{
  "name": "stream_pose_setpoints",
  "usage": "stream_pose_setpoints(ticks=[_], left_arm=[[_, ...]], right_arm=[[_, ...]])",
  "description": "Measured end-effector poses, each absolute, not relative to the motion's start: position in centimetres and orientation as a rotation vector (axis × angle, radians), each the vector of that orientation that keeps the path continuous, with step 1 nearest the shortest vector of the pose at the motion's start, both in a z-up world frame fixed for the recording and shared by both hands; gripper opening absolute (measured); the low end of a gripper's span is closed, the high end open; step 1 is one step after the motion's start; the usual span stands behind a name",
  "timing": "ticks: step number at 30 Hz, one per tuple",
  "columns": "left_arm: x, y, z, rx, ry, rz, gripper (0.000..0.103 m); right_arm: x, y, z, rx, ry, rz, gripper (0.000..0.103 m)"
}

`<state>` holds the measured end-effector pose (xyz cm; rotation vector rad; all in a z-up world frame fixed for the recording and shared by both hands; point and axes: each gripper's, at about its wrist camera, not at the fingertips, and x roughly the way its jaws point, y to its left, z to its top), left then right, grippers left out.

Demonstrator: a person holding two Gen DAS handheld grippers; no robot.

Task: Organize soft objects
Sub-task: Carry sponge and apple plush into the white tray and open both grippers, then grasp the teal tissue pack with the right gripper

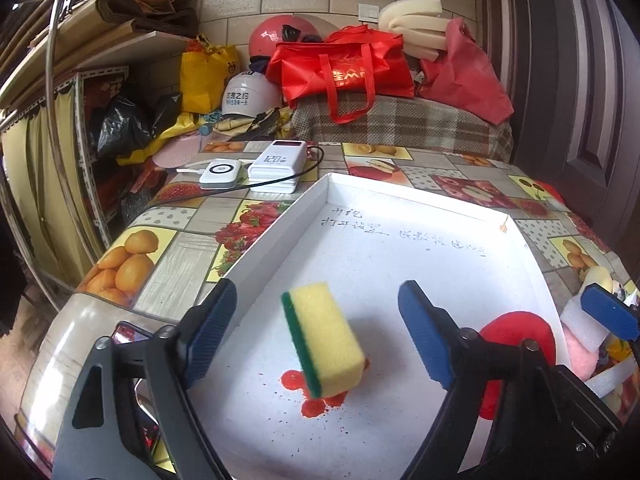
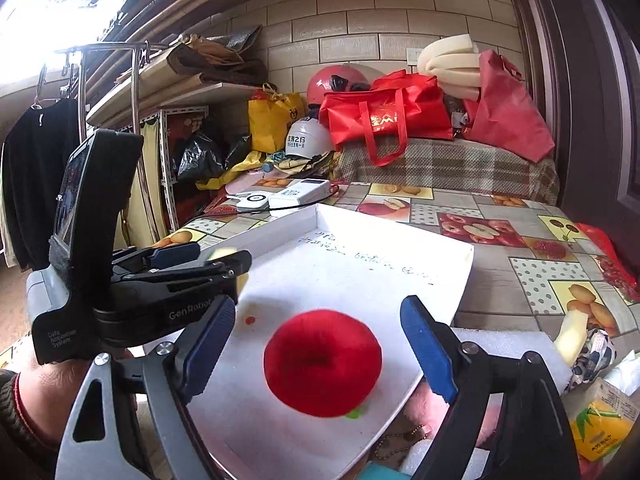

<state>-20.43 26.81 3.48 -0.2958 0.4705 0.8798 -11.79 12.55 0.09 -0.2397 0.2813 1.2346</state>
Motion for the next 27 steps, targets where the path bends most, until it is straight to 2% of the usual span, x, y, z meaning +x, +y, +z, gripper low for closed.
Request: stream_pose_setpoints(ticks=[3,4,14,27], left_arm=[[-21.1,27.3,3.6,-0.33,0.45,0.884,0.1],[-21.3,27.3,3.6,-0.336,0.444,0.887,0.103],[-21.4,26.3,4.1,-0.289,0.402,0.893,0.103],[-21.8,23.2,5.0,-0.165,0.317,0.815,0.103]], right_arm=[[-11.4,12.6,0.3,-0.216,0.287,1.228,0.103],[-11.4,12.5,0.3,-0.21,0.285,1.229,0.103],[-12.6,11.4,0.5,-0.205,0.199,1.264,0.103],[-10.2,7.0,0.2,-0.212,0.258,1.238,0.103]])
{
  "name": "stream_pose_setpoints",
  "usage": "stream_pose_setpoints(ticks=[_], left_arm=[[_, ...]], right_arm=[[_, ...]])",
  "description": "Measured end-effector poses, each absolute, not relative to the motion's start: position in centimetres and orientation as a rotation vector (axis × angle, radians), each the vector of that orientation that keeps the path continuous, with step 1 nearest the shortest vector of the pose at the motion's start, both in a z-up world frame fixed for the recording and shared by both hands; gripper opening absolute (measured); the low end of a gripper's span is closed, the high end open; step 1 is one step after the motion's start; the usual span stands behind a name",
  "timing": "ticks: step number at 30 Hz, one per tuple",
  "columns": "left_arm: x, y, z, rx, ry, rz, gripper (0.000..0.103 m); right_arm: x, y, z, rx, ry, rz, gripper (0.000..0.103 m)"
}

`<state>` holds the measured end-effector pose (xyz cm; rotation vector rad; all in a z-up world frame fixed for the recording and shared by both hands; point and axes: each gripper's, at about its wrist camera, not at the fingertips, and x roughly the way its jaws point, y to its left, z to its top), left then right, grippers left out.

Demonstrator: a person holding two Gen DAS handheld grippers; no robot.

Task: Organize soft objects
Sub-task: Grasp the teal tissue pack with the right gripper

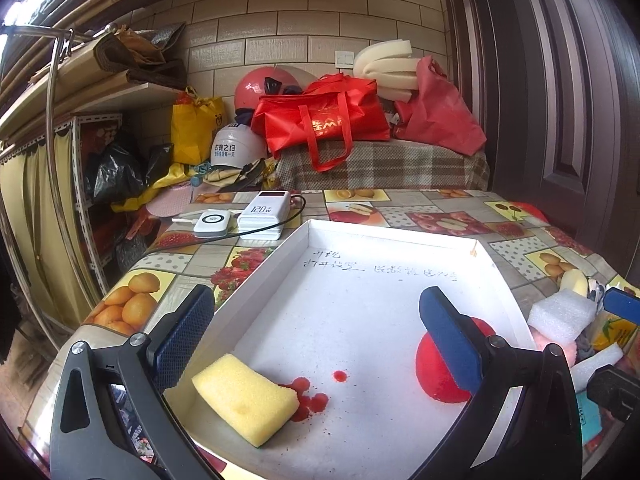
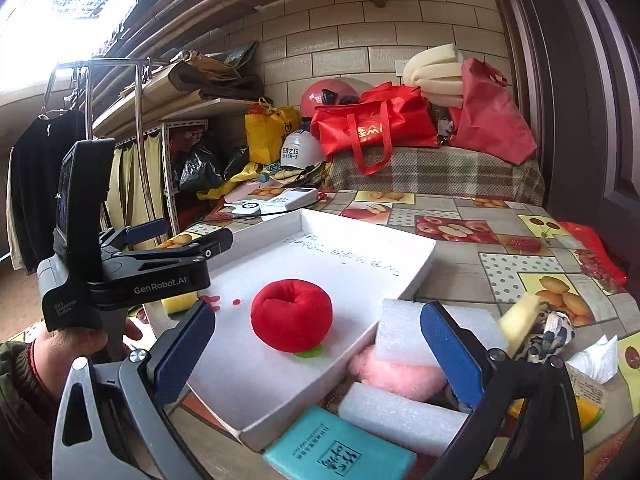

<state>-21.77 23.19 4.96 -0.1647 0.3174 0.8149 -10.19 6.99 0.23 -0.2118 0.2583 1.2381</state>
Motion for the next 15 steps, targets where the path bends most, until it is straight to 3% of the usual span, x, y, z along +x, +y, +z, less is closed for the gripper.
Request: stream_pose_setpoints(ticks=[9,15], left_arm=[[-20.6,19.7,5.2,-0.136,0.311,0.647,0.103],[-20.0,18.5,5.3,-0.115,0.316,0.59,0.103]], right_arm=[[-6.6,-0.1,0.2,-0.275,0.367,1.264,0.103],[-9.5,1.5,-2.0,-0.511,0.471,1.446,0.102]])
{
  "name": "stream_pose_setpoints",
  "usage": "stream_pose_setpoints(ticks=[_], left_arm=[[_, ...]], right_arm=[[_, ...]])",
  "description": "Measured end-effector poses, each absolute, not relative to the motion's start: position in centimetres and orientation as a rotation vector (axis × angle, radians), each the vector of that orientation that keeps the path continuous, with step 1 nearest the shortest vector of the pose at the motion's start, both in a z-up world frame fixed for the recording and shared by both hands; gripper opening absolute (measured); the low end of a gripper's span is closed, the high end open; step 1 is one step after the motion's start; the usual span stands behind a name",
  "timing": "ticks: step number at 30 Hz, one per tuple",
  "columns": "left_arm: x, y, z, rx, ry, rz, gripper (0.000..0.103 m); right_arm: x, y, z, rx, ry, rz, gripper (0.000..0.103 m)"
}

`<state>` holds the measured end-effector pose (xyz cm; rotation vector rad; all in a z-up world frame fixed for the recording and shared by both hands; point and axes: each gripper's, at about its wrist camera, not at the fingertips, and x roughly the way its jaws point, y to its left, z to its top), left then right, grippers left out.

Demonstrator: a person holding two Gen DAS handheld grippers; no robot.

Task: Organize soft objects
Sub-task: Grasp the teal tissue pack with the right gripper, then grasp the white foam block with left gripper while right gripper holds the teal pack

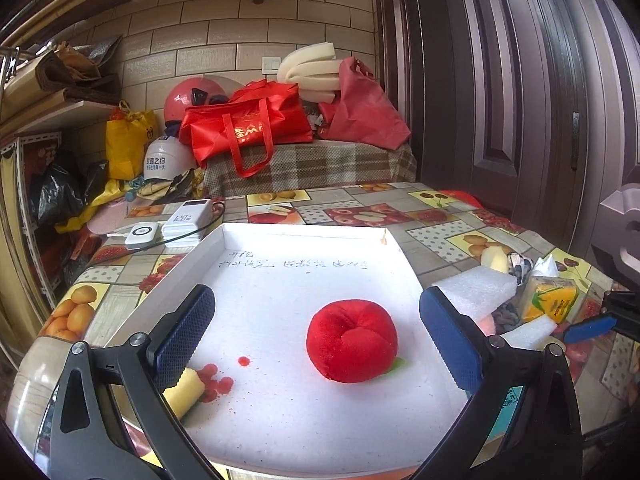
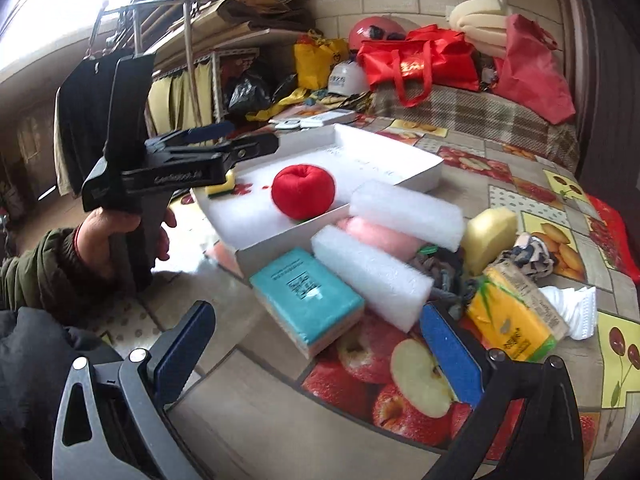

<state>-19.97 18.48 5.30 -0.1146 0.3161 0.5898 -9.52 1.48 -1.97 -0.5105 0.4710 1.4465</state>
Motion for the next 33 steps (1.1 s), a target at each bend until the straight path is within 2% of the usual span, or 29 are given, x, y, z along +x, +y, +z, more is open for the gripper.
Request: stream_pose_setpoints(ticks=[4,8,11,13,14,15,16,23,29,33], left_arm=[[-20.0,18.8,5.3,-0.143,0.314,0.594,0.103],[-20.1,19.0,5.3,-0.152,0.316,0.595,0.103],[-20.1,19.1,5.2,-0.151,0.317,0.589,0.103],[-20.2,19.1,5.2,-0.154,0.317,0.585,0.103],[-20.2,19.1,5.2,-0.155,0.317,0.58,0.103],[-20.2,19.1,5.2,-0.155,0.316,0.574,0.103],[-20.3,19.0,5.2,-0.152,0.313,0.564,0.103],[-19.1,15.9,5.3,-0.102,0.346,0.328,0.103],[-13.4,9.7,4.7,0.044,0.487,0.193,0.103],[-9.2,7.7,3.4,0.152,0.618,0.223,0.102]], right_arm=[[-11.1,4.1,-3.2,-0.634,0.51,1.472,0.101],[-10.5,6.1,-3.2,-0.652,0.461,1.433,0.101],[-10.2,7.8,-4.4,-0.717,0.533,1.485,0.101],[-10.5,8.6,-5.0,-0.766,0.551,1.497,0.088],[-10.6,8.8,-5.3,-0.785,0.558,1.489,0.066],[-10.6,8.6,-5.2,-0.778,0.547,1.49,0.051],[-10.6,8.3,-5.2,-0.783,0.538,1.483,0.049],[-7.5,1.2,-5.1,-0.725,0.59,1.377,0.049],[-0.5,-5.4,-4.8,-0.467,0.67,1.18,0.05],[0.5,-6.0,-4.5,-0.401,0.695,1.195,0.05]])
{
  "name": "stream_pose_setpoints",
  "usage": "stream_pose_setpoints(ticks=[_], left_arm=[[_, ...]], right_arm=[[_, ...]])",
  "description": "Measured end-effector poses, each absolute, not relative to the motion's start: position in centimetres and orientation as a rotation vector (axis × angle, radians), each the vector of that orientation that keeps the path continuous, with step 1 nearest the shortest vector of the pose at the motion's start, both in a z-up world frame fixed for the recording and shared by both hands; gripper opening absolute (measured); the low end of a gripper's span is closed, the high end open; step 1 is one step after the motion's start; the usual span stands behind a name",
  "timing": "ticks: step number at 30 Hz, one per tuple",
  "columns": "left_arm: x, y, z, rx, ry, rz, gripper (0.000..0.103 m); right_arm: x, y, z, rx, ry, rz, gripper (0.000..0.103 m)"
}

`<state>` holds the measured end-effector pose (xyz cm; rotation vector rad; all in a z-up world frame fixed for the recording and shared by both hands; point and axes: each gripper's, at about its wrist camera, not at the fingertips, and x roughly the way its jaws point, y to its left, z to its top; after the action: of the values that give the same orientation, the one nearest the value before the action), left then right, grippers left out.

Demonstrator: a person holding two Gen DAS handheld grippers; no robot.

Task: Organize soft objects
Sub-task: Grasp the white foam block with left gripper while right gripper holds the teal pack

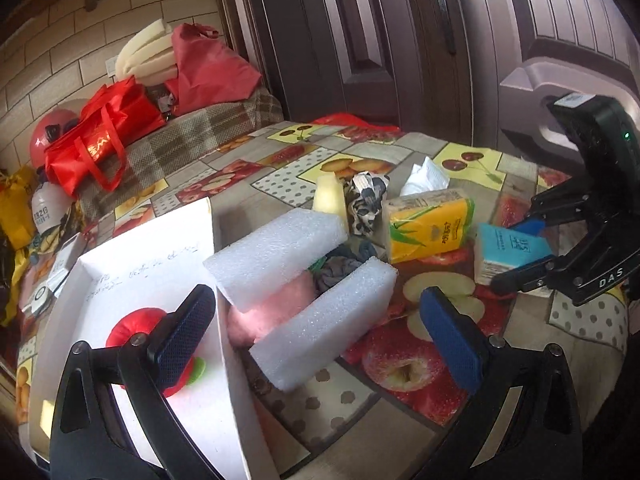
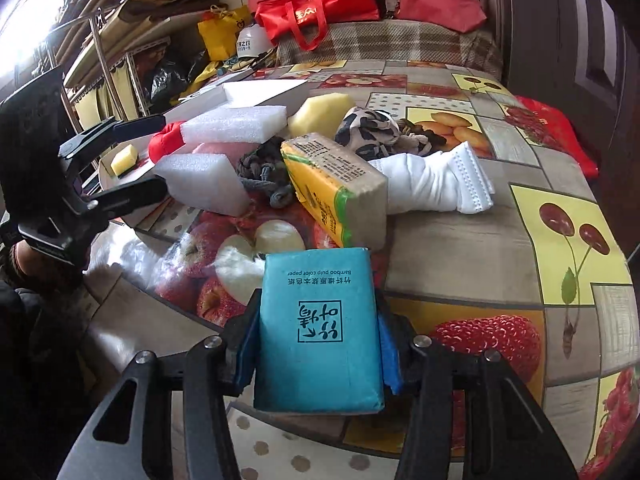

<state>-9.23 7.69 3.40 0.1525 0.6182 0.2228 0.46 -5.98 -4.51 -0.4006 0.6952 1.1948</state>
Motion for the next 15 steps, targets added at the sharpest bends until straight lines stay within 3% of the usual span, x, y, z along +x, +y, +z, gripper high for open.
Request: stream_pose_setpoints(ticks=[2,4,7,15], left_arm=[[-8.2,7.5,2.6,0.16,0.676,0.219,0.099],[-8.2,6.9,2.3,0.152,0.697,0.175,0.087],[-8.7,5.7,2.1,0.144,0.714,0.118,0.082],[-8.0,5.8,1.4,0.111,0.79,0.07,0.082]], right_arm=[[0.1,-5.8,-4.4,-0.41,0.69,1.206,0.05],[0.0,-5.9,-4.4,-0.4,0.693,1.213,0.05],[0.2,-6.1,-4.4,-0.373,0.704,1.225,0.05],[0.5,-6.3,-4.4,-0.351,0.714,1.239,0.05]])
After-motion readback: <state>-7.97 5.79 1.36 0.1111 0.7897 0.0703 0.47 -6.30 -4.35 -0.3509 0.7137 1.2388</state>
